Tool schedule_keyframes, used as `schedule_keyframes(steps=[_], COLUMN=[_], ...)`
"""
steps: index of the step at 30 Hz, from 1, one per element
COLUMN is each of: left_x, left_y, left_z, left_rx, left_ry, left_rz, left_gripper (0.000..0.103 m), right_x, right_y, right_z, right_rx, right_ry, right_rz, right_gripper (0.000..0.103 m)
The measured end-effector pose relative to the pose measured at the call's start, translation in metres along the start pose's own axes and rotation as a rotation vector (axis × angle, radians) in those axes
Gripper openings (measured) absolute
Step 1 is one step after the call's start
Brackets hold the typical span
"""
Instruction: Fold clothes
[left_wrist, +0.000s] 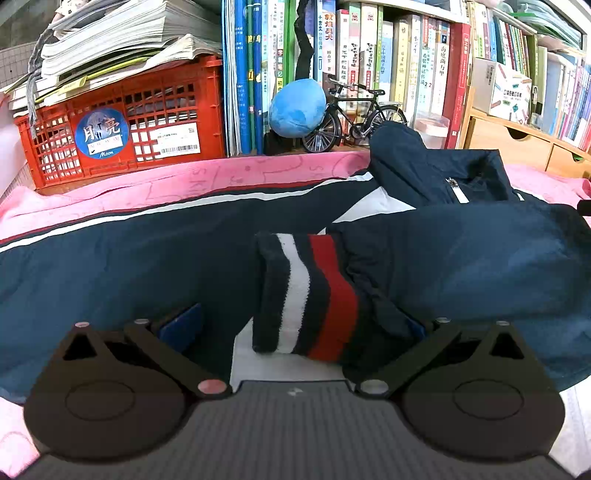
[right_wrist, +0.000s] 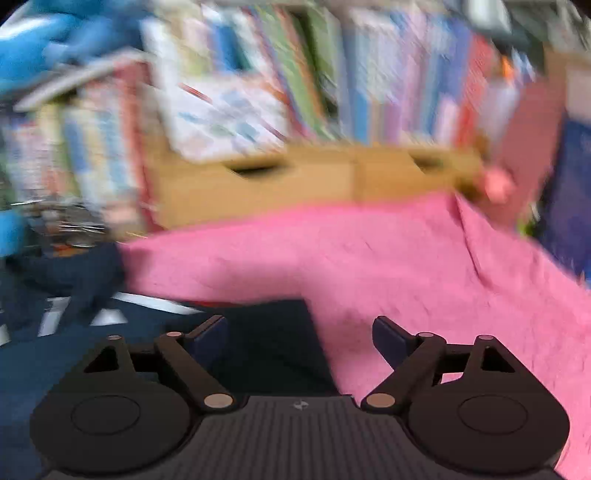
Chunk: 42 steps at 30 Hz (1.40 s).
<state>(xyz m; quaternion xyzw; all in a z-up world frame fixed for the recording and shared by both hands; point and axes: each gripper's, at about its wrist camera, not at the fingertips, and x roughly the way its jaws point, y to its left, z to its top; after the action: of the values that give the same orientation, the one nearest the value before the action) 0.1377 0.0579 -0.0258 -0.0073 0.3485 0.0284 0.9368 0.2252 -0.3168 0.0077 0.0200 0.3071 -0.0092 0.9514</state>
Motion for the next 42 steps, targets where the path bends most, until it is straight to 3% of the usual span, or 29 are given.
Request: schedule_keyframes(steps=[1, 2, 5, 6, 11, 14, 16, 23, 29, 35, 38, 42], left_x=[0.0, 0.0, 0.0, 0.0, 0.001, 0.001, 0.001, 0.002, 0.003, -0.002, -0.025, -0.073], left_y=[0.0, 0.001, 0.001, 0.0, 0.001, 0.001, 0.001, 0.0, 0.0, 0.002, 0.006, 0.011], left_z=[0.0, 0.0, 0.001, 0.0, 0.0, 0.0, 0.0, -0.001, -0.002, -0.004, -0.009, -0.018], left_rx=[0.0, 0.0, 0.0, 0.0, 0.004, 0.004, 0.004, 0.004, 0.003, -0.009, 0.0, 0.097], left_ry=[0.0, 0.001, 0.001, 0.001, 0.001, 0.0, 0.0, 0.0, -0.002, -0.014, -0.062, -0.166], left_rz=[0.0, 0.0, 0.0, 0.0, -0.008, -0.007, -0.007, -0.007, -0.009, -0.001, 0.02, 0.028], left_gripper=[0.103, 0.103, 0.103, 0.103, 0.103, 0.103, 0.103, 0.103, 0.103, 0.103, 0.103, 0.103], right_x=[-0.004, 0.003, 0.029, 0.037, 0.062, 0.035, 0.002, -0.085, -0.081, -0.08, -0.078, -0.077], right_y=[0.007, 0.01, 0.015, 0.017, 0.022, 0.039, 0.057, 0.09, 0.061, 0.064, 0.064, 0.065], right_z=[-0.003, -0.005, -0.007, -0.008, 0.013, 0.012, -0.002, -0.077, -0.087, -0.087, -0.087, -0.086], right_rx=[-0.033, -0.036, -0.027, -0.024, -0.044, -0.096, -0.158, -0.353, -0.13, -0.141, -0.137, -0.137], right_ry=[0.013, 0.027, 0.07, 0.085, 0.141, 0.081, 0.045, 0.083, 0.09, 0.086, 0.088, 0.087], right_rz=[0.059, 0.062, 0.042, 0.035, -0.045, -0.019, 0.048, 0.126, 0.202, 0.185, 0.187, 0.187], right_gripper=[0.091, 0.091, 0.092, 0.103, 0.102, 0.099, 0.1, 0.103, 0.103, 0.103, 0.103, 0.103])
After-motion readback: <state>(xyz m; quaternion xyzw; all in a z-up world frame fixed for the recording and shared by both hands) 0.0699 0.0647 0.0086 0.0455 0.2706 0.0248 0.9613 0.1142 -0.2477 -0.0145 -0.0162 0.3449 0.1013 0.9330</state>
